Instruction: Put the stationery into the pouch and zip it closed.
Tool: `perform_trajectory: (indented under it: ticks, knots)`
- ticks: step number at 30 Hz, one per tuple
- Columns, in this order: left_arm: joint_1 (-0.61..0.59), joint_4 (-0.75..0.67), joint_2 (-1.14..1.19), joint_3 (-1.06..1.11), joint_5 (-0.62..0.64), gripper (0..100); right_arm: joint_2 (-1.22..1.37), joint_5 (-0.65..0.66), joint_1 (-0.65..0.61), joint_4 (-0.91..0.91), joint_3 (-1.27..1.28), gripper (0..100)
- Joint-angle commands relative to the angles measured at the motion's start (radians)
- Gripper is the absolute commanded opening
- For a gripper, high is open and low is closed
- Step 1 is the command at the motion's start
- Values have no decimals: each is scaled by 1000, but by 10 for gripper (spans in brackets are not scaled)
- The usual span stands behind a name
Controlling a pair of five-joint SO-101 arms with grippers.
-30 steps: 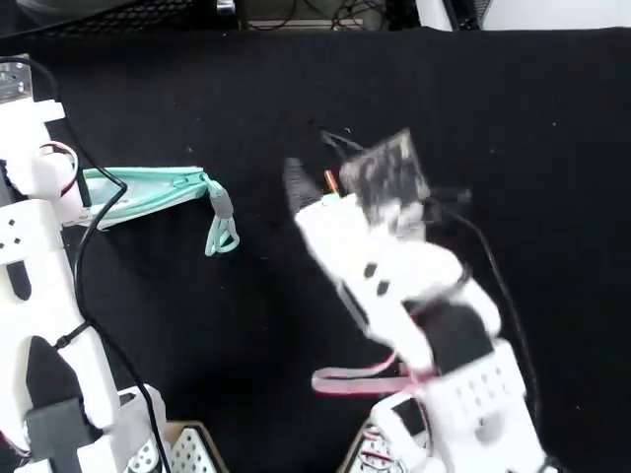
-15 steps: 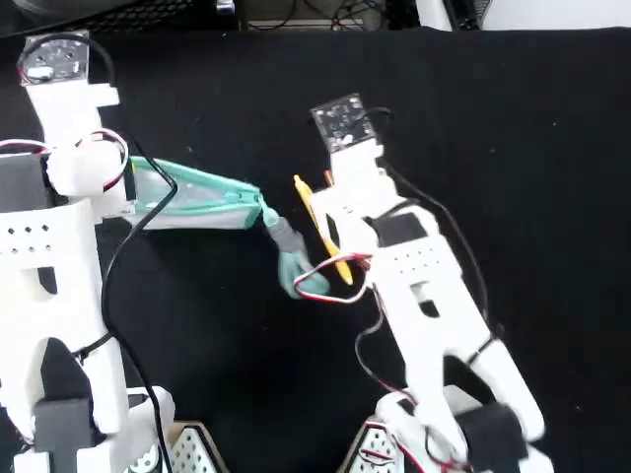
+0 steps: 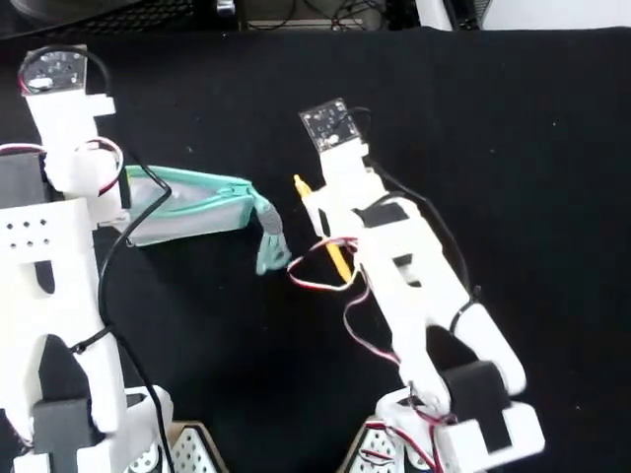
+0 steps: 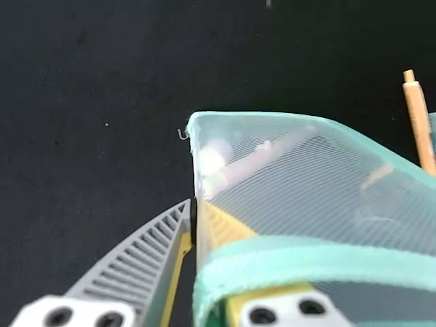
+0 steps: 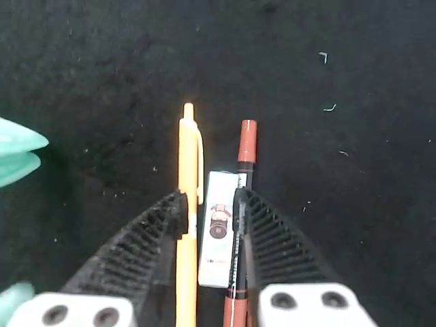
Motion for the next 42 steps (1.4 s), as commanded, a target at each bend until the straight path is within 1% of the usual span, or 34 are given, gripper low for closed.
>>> perform_trajectory:
  ticks: [1,3,6,12,17,20,22,34,36,38,41,42]
  knots:
    - [-24,-29,-6,24,-14,29,93,14,-51,95,-179,143]
    - [-22,-48,-6,54,-15,29,185,14,-74,130,-266,158]
    - [-24,-68,-6,104,-15,29,315,14,-84,137,-361,160]
    - [-24,-78,-8,154,-15,29,461,15,-41,138,-498,162]
    - [-22,-78,-12,154,-15,29,519,17,-52,138,-521,163]
    - [-25,-71,-11,156,-15,29,549,83,-58,135,-522,163]
    - [-25,-69,-15,156,-12,29,564,101,-58,135,-527,161]
    - [-27,-69,-17,170,-11,29,642,107,-61,138,-628,159]
    - [-27,-69,-17,171,-11,29,645,137,-77,135,-639,158]
    - [-27,-69,-17,176,-14,29,647,207,-91,140,-641,132]
    - [-27,-69,-17,173,-14,29,647,292,-110,163,-642,7]
    - [-27,-69,-17,173,-14,29,647,299,-112,169,-642,17]
